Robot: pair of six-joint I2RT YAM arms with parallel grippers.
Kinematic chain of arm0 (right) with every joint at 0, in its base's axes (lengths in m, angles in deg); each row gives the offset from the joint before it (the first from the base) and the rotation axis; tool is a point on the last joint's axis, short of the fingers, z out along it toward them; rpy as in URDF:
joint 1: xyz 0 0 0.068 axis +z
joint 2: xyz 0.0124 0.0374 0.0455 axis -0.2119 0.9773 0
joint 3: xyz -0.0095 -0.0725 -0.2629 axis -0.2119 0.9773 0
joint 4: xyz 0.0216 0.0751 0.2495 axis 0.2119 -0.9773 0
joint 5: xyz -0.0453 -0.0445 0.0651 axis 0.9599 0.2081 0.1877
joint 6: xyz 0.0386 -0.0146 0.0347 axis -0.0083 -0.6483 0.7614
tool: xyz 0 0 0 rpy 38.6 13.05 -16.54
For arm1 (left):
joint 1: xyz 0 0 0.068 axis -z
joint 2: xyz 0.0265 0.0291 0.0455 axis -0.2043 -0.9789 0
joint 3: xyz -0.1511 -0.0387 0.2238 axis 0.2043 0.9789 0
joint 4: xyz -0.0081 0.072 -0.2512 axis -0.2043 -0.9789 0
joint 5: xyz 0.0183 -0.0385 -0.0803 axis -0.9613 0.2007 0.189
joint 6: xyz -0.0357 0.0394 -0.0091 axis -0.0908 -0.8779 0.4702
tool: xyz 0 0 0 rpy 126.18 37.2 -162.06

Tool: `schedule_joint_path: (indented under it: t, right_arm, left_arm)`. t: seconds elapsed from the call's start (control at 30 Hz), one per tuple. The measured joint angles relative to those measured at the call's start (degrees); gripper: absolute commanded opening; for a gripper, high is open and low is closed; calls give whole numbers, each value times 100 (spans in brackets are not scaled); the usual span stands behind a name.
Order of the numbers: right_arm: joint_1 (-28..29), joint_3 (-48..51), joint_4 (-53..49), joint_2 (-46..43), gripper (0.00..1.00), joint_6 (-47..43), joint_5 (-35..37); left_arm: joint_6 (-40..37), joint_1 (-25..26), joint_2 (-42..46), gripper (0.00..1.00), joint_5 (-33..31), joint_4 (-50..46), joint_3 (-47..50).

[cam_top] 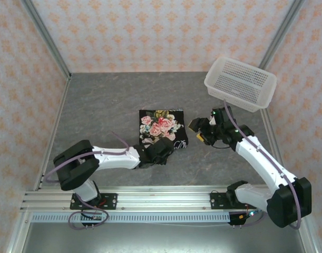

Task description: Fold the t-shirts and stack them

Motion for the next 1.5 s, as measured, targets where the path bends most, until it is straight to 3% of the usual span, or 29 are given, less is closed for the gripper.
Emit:
schedule_joint_path:
  t: [0.13,0.27,0.6,0.83,1.2,1.33,1.5]
  right_arm:
    - [-28,0,-11,-103,62,-4,-7]
    - [-59,39,-46,-227,61,-2,-28]
    - [-61,68,-44,-254,61,20,-44]
    - [-61,68,-42,-133,60,20,-44]
    - [-76,0,52,238,59,20,-44]
    - [-76,-94,149,433,59,22,-44]
    - [-76,-247,223,662,59,20,-44]
  left_arm:
    - [0,0,-273,51,-92,245,-35]
    - [0,-33,-586,32,-201,507,-35]
    - [0,-914,-1036,0,-240,1102,-284]
    - [-2,-1661,-1027,0,-214,1300,-162]
    - [-1104,-4238,-789,0,575,1366,83]
    - [-1591,-4962,-1088,0,905,1296,-358]
    - [-2481,-5755,-1950,0,1480,970,-1598]
